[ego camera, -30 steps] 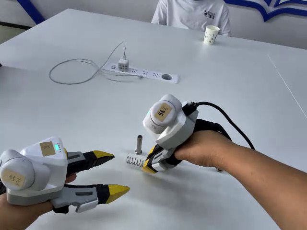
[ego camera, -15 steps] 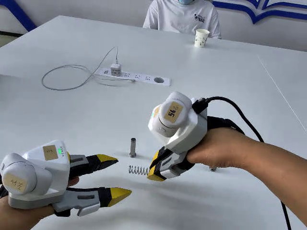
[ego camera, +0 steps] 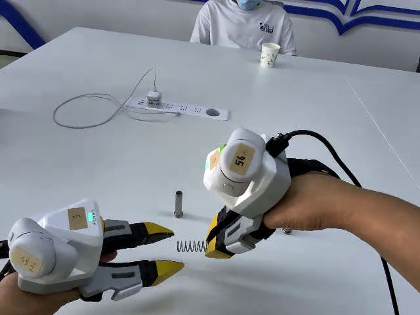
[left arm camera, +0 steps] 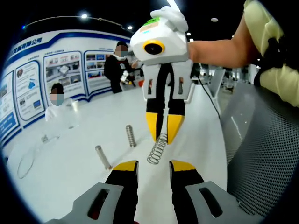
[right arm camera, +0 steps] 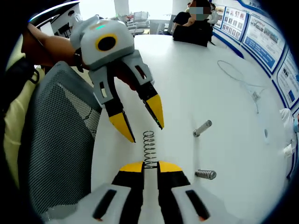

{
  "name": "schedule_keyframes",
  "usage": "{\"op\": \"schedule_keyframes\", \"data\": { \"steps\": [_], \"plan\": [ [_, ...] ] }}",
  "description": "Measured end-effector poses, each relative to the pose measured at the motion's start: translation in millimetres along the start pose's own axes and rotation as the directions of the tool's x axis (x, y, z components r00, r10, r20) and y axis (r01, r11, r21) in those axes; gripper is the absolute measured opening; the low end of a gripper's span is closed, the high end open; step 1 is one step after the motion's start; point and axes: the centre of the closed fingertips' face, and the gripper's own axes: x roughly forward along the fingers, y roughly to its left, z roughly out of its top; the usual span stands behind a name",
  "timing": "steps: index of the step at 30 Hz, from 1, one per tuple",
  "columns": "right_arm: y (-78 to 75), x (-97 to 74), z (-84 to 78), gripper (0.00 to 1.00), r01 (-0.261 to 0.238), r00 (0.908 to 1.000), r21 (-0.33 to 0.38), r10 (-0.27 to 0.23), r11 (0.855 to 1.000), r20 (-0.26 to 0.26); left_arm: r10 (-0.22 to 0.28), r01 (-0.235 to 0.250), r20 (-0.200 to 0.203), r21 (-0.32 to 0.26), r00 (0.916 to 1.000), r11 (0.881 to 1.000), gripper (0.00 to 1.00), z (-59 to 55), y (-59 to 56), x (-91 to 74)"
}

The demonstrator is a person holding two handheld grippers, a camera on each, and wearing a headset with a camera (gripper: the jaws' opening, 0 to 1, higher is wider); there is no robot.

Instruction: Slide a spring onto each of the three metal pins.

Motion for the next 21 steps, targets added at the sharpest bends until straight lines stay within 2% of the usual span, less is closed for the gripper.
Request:
{"op": "schedule_keyframes", "data": {
  "steps": [4,8,21],
  "plan": [
    [4.5,-0.9,1.3,0.11,-0.014,0.9999,-0.015,0.014,1.0,0.001,-0.014,0.013,0.009,0.017,0.9999,1.0,0.23,2.2,-2.7,1.0],
    [6.2,-1.0,0.9,0.11,-0.02,0.9998,-0.022,0.02,1.0,-0.004,-0.034,0.034,0.02,0.034,0.9992,0.999,0.14,5.2,-7.0,2.3],
    [6.7,-9.6,10.2,0.11,-0.007,0.9999,-0.046,0.007,0.999,0.009,-0.03,0.029,0.02,0.042,0.9994,0.999,0.12,4.7,-5.4,4.4]
  ]
}}
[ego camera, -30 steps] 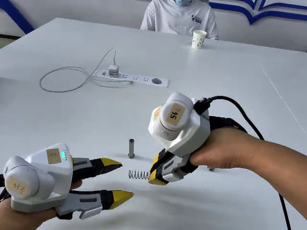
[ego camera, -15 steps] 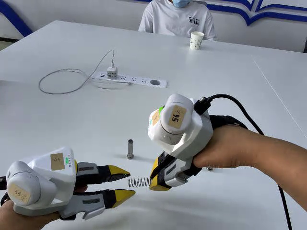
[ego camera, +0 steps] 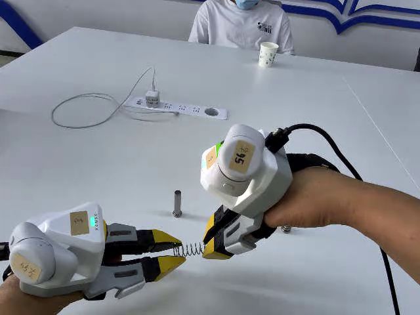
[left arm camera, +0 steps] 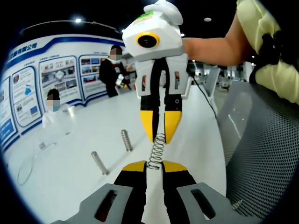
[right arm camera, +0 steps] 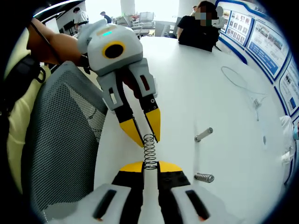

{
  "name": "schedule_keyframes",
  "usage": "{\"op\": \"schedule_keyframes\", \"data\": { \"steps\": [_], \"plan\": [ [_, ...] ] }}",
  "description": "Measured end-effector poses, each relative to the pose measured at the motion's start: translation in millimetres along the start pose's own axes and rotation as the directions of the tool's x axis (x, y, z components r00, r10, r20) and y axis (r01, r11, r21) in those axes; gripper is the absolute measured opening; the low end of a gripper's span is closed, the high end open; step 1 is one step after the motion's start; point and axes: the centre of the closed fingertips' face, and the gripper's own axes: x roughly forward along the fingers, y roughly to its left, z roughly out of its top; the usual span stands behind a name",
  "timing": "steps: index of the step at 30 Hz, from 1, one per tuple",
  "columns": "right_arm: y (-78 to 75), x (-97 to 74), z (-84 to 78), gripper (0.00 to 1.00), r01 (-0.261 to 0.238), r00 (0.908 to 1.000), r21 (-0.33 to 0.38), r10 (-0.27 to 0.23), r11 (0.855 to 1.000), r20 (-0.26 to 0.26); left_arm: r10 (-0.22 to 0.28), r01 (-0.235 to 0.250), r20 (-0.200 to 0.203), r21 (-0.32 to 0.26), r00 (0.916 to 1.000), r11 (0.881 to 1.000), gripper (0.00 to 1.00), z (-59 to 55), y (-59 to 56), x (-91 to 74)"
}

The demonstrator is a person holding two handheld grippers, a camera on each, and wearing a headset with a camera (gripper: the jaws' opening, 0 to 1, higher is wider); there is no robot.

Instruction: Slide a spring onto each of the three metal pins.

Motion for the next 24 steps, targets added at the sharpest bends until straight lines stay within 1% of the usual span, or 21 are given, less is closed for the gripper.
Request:
{"op": "schedule_keyframes", "data": {
  "steps": [8,13,24],
  "plan": [
    [0.6,-6.5,12.1,0.11,0.016,0.9996,-0.025,-0.016,1.0,0.022,-0.002,0.002,-0.004,0.001,1.0,1.0,0.12,-0.9,0.3,1.3],
    [0.6,-10.2,22.2,0.11,0.023,0.9987,-0.034,-0.022,0.999,0.045,-0.003,0.003,-0.002,0.003,1.0,1.0,0.12,-0.1,0.7,2.1],
    [0.7,-11.2,36.1,0.11,0.035,0.9976,-0.061,-0.031,0.998,0.062,-0.001,0.001,0.004,0.008,1.0,1.0,0.11,2.4,1.0,2.6]
  ]
}}
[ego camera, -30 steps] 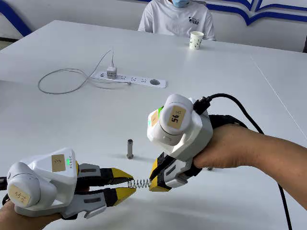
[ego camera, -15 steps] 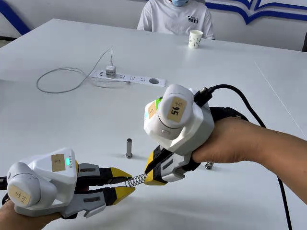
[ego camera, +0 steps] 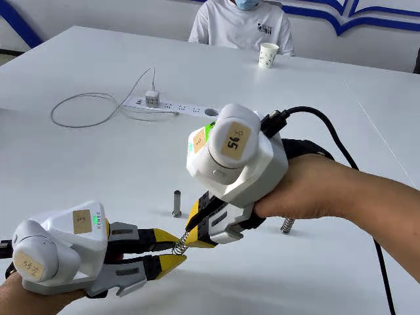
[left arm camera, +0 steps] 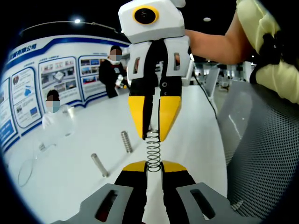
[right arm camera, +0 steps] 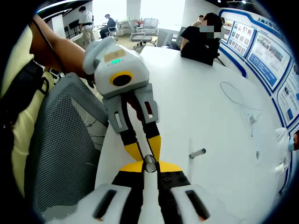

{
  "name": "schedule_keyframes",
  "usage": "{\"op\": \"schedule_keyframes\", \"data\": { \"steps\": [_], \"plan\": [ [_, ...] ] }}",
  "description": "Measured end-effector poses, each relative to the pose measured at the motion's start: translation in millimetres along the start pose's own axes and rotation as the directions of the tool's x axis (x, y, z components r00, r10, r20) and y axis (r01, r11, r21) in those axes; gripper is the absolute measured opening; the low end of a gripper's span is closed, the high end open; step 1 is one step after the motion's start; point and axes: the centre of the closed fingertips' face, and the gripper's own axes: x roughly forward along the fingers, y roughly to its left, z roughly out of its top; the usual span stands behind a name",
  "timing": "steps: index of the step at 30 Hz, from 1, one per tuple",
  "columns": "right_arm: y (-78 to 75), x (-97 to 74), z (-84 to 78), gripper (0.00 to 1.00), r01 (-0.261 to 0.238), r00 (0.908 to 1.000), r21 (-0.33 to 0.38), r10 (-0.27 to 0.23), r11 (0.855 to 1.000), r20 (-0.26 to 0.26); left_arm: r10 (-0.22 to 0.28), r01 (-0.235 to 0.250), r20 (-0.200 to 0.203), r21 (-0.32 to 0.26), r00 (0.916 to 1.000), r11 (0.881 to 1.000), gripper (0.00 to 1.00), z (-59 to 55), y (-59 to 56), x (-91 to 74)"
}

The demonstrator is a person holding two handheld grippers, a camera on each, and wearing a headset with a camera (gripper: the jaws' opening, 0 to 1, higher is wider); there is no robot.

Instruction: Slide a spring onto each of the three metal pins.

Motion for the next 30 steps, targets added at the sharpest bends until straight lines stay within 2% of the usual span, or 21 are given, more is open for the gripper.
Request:
{"op": "schedule_keyframes", "data": {
  "steps": [8,18,22,30],
  "plan": [
    [1.9,2.8,8.9,0.11,-0.003,0.9999,-0.017,0.004,1.0,0.011,-0.005,0.005,0.001,-0.001,1.0,1.0,0.11,1.8,-1.3,2.4],
    [0.8,3.5,7.0,0.11,-0.004,1.0,-0.02,0.004,1.0,0.001,0.0,0.0,0.006,-0.012,1.0,1.0,0.12,1.5,-1.4,2.1],
    [-0.3,3.7,6.8,0.11,-0.004,1.0,-0.02,0.004,1.0,-0.002,0.004,-0.004,0.004,-0.022,1.0,1.0,0.17,1.5,-0.8,1.7],
    [-7.1,1.2,5.7,0.11,0.004,1.0,-0.018,-0.004,1.0,-0.007,0.032,-0.032,-0.005,-0.056,0.9995,0.998,0.25,-5.9,4.0,-4.7]
  ]
}}
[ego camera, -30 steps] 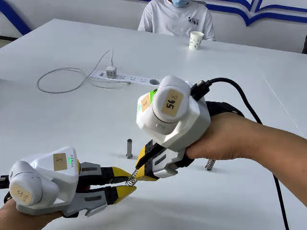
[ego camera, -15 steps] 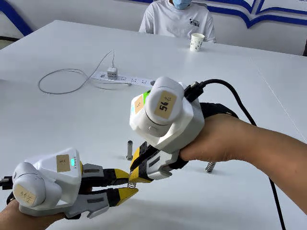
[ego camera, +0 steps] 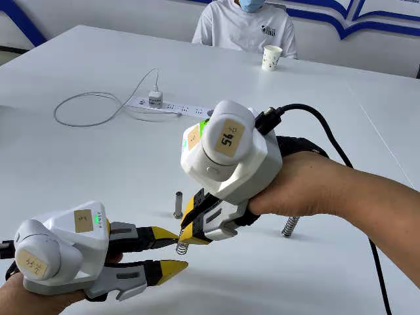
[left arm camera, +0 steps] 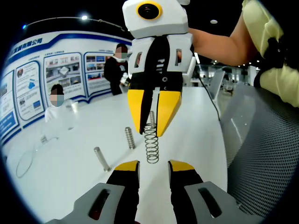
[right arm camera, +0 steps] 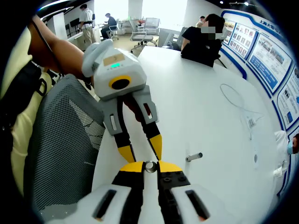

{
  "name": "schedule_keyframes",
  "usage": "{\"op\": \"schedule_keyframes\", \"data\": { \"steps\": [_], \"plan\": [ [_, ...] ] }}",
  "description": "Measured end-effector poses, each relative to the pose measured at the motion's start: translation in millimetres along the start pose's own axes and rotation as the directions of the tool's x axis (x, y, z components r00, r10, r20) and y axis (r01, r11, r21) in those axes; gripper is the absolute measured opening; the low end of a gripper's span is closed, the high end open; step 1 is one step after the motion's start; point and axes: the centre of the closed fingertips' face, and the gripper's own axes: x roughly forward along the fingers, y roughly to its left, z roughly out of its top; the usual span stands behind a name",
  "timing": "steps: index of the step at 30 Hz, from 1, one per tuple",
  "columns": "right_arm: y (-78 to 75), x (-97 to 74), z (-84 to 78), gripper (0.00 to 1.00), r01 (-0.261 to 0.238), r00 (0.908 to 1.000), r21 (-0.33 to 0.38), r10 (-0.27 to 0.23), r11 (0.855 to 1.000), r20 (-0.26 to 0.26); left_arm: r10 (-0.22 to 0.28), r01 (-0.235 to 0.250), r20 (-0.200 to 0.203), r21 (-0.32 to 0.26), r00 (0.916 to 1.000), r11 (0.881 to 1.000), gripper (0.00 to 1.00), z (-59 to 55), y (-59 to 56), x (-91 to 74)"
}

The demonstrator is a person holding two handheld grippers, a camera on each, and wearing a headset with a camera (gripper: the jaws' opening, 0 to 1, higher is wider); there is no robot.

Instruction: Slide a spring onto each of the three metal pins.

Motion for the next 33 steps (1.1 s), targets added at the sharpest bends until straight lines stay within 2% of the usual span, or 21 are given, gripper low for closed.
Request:
{"op": "schedule_keyframes", "data": {
  "steps": [7,14,21,26,33],
  "plan": [
    [-4.6,-1.6,0.9,0.11,0.004,1.0,-0.001,-0.004,1.0,-0.001,0.032,-0.032,-0.006,-0.026,0.9995,0.999,0.32,-4.1,8.1,-6.0],
    [-17.3,-7.7,0.1,0.11,0.024,0.9997,0.006,-0.024,1.0,-0.002,0.054,-0.055,-0.01,-0.047,0.9985,0.997,0.38,-7.5,12.7,-10.0],
    [-37.5,-13.2,-0.3,0.11,0.056,0.9984,0.017,-0.056,0.998,-0.005,0.073,-0.074,-0.009,-0.078,0.9973,0.994,0.45,-10.2,16.6,-13.8],
    [-57.5,-15.9,2.0,0.11,0.094,0.9956,0.025,-0.094,0.995,-0.004,0.077,-0.077,-0.012,-0.089,0.997,0.993,0.47,-13.1,16.5,-15.8],
    [-79.2,-11.4,8.4,0.11,0.128,0.9918,0.031,-0.128,0.991,0.003,0.077,-0.078,-0.012,-0.102,0.997,0.992,0.49,-14.2,16.7,-16.5]
  ]
}}
